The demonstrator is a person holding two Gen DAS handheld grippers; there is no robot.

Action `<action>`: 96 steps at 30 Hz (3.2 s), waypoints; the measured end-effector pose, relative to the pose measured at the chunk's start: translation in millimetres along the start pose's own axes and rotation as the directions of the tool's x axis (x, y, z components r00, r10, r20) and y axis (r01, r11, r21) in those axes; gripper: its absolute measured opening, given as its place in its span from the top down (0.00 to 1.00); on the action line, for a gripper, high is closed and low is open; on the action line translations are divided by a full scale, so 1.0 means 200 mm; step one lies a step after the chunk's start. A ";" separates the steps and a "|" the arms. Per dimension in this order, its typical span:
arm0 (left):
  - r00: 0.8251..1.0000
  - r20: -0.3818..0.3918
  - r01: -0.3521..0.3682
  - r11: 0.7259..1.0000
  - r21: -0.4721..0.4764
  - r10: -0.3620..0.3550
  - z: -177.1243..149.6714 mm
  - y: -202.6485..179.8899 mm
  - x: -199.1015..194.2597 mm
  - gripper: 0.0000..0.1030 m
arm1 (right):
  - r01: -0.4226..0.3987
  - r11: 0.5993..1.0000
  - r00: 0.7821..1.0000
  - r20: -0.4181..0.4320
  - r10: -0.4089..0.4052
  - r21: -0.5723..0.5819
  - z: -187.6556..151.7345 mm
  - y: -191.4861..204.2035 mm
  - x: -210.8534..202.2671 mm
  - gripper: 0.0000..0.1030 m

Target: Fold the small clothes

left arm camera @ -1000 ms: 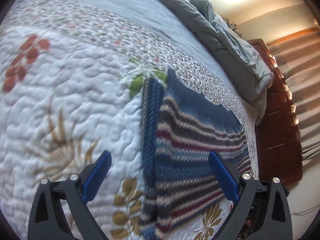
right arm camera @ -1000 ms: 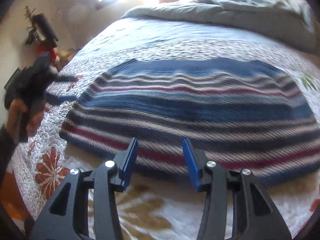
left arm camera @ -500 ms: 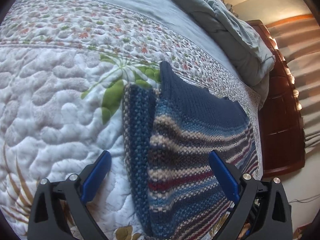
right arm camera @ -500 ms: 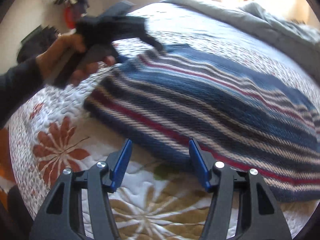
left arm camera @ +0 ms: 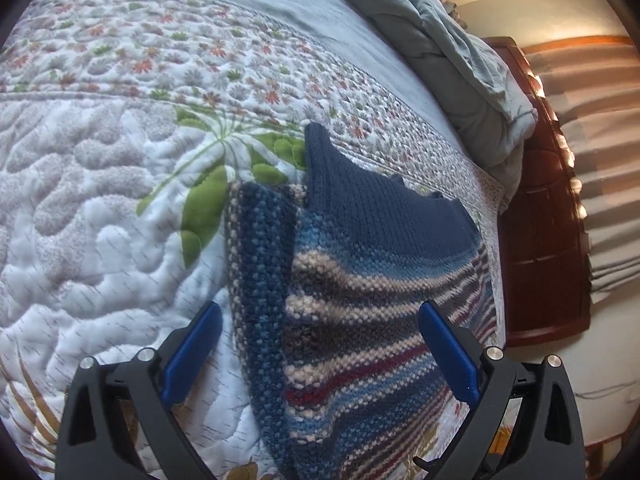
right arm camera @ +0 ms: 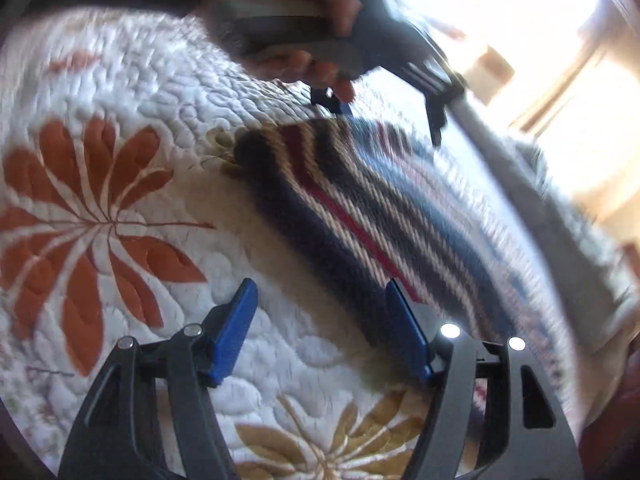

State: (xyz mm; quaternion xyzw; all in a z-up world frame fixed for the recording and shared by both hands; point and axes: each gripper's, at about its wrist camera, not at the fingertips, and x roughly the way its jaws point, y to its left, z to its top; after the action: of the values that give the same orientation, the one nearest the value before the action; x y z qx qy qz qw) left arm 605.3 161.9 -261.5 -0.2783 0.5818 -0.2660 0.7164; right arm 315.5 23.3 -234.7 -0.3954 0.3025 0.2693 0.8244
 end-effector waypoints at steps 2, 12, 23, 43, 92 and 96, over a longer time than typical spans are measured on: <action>1.000 -0.007 0.001 1.000 0.002 -0.001 0.00 0.01 0.00 0.04 | 0.068 0.996 0.998 0.016 -0.067 -0.058 0.03 0.06 0.03 0.35; 0.999 -0.003 -0.041 0.999 0.011 0.041 0.07 -0.01 0.05 0.04 | 0.250 0.957 0.968 0.065 -0.242 -0.148 0.22 0.17 0.17 0.35; 0.995 0.021 -0.100 0.995 0.024 0.100 0.08 0.02 0.04 0.69 | 0.214 0.975 0.976 0.053 -0.211 -0.059 0.27 0.07 0.26 0.70; 0.956 0.089 -0.286 0.956 0.060 0.280 0.17 -0.70 -0.17 0.79 | 0.173 0.956 0.972 0.118 -0.205 0.238 0.25 -0.45 -0.25 0.89; 0.902 0.094 -0.433 0.878 0.204 0.422 0.26 -1.68 0.30 0.79 | 0.000 0.778 0.954 0.233 -0.188 0.628 -0.29 -1.20 -0.57 0.90; 0.901 0.090 -0.434 0.877 0.208 0.424 0.26 -1.72 0.35 0.79 | 0.007 0.769 0.955 0.223 -0.194 0.640 -0.34 -1.25 -0.56 0.90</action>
State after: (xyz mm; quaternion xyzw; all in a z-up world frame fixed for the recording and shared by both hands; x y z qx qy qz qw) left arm 650.1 -124.8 -57.8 -0.0659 0.5805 -0.1585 0.7960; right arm 390.3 -190.6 -67.0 -0.0697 0.2354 0.1594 0.9562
